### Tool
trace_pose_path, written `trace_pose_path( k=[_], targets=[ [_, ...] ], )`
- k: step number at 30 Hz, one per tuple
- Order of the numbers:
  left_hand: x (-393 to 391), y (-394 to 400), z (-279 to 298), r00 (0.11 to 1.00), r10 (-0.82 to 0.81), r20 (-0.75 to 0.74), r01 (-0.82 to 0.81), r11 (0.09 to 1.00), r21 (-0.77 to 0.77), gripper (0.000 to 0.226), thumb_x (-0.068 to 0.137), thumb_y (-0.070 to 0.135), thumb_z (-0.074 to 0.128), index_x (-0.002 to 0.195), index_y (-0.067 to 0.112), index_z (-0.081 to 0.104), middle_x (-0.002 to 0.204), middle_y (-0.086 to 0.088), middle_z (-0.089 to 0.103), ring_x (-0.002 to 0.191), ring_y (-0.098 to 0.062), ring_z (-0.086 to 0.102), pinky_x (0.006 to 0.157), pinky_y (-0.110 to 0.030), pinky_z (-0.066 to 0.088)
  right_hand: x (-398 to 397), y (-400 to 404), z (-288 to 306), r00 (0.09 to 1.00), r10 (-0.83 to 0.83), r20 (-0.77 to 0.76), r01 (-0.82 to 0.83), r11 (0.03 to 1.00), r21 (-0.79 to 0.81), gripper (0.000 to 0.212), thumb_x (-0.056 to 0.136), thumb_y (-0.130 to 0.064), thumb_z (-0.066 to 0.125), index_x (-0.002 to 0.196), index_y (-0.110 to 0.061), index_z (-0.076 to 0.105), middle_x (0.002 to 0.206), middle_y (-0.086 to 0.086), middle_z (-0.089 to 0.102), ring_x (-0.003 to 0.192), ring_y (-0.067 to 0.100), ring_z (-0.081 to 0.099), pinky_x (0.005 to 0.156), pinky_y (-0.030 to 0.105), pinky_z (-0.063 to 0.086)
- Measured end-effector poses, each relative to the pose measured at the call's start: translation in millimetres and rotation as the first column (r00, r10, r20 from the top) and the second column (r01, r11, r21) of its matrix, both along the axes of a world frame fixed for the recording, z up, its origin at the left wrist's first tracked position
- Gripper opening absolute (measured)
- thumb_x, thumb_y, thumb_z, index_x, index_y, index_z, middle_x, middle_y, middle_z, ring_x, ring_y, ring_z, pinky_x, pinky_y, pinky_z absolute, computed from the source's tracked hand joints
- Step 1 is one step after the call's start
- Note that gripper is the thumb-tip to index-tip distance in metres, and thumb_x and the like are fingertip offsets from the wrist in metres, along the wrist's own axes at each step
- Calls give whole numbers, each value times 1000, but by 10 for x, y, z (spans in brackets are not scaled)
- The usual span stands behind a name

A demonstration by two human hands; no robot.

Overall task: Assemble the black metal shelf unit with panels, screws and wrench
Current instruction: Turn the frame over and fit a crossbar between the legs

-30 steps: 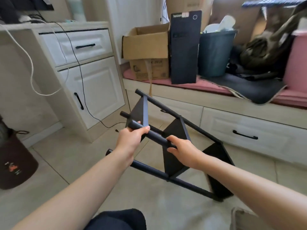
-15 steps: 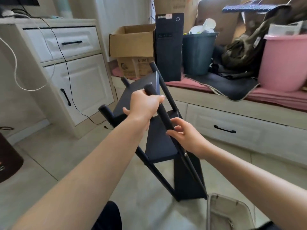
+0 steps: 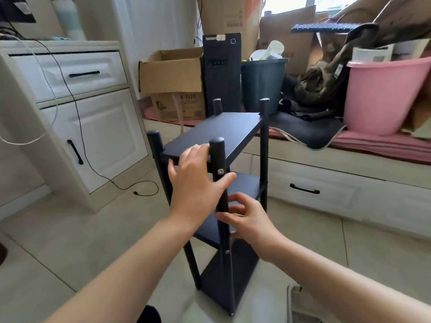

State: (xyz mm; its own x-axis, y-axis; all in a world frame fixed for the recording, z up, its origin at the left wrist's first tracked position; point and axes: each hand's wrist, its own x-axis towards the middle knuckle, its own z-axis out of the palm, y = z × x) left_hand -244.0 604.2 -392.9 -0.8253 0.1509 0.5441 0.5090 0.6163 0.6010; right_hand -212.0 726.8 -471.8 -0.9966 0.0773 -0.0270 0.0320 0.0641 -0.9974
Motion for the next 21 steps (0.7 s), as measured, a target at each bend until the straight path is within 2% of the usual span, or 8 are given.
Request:
trace_pose_path(
  k=[2, 5, 8, 12, 14, 15, 17, 21],
  targets=[
    [13, -32, -26, 999, -32, -24, 32, 999, -4, 40, 78, 32, 84, 108, 25, 58, 105, 11, 59, 118, -19, 55, 113, -60, 29, 8, -22, -20, 1000, 1, 23, -1, 1000, 6, 25, 86, -13, 75, 107, -15, 62, 96, 6, 74, 83, 14, 72, 62, 22, 54],
    [12, -98, -78, 998, -53, -31, 53, 999, -12, 44, 77, 28, 86, 113, 21, 61, 113, 6, 65, 121, -24, 59, 111, -58, 35, 2, -40, -23, 998, 36, 56, -36, 999, 2, 27, 84, -13, 76, 107, -13, 63, 98, 5, 74, 84, 12, 73, 63, 25, 57],
    [-11, -193, -104, 995, -93, 48, 89, 993, 74, 47, 76, 23, 87, 116, 19, 63, 122, 2, 64, 124, -25, 57, 107, -49, 44, -39, -59, 4, 994, 69, 89, -72, 997, 37, 24, 84, -15, 76, 106, -12, 66, 101, 3, 73, 86, 11, 72, 66, 29, 60],
    [-31, -288, -102, 988, -130, 84, 122, 988, 91, 48, 75, 19, 87, 117, 18, 65, 126, 1, 62, 125, -22, 55, 107, -41, 45, -101, -48, 64, 977, 135, 167, -158, 978, 135, 30, 83, -22, 78, 110, -17, 67, 106, -3, 72, 96, 10, 69, 72, 29, 61],
    [-41, -335, -99, 984, -152, 95, 144, 986, 89, 46, 76, 17, 87, 116, 19, 65, 123, 4, 62, 120, -16, 56, 103, -27, 45, -143, 26, 85, 973, 114, 199, -157, 963, 218, 35, 81, -26, 79, 113, -22, 65, 108, -8, 71, 101, 7, 66, 74, 28, 60],
    [-49, -368, -93, 981, -167, 103, 158, 983, 89, 44, 76, 16, 86, 114, 21, 65, 119, 6, 63, 113, -10, 58, 97, -16, 43, -180, 84, 92, 978, 64, 201, -113, 963, 243, 34, 82, -25, 77, 113, -23, 64, 109, -7, 70, 102, 8, 64, 75, 29, 60],
    [-65, -444, -65, 972, -196, 127, 184, 978, 95, 44, 76, 12, 86, 113, 26, 65, 114, 9, 65, 100, 1, 58, 85, -4, 40, -284, 238, 110, 973, -103, 209, 55, 973, 225, 29, 87, -19, 72, 114, -18, 61, 108, 0, 67, 99, 13, 64, 78, 33, 60],
    [-113, -589, -8, 954, -251, 163, 237, 966, 101, 43, 77, 5, 84, 108, 27, 64, 115, 14, 67, 102, 10, 59, 81, 2, 38, -449, 629, 155, 884, -413, 220, 401, 911, 98, 41, 92, -20, 67, 128, -10, 50, 108, 8, 60, 94, 20, 61, 74, 34, 57]
  ],
)
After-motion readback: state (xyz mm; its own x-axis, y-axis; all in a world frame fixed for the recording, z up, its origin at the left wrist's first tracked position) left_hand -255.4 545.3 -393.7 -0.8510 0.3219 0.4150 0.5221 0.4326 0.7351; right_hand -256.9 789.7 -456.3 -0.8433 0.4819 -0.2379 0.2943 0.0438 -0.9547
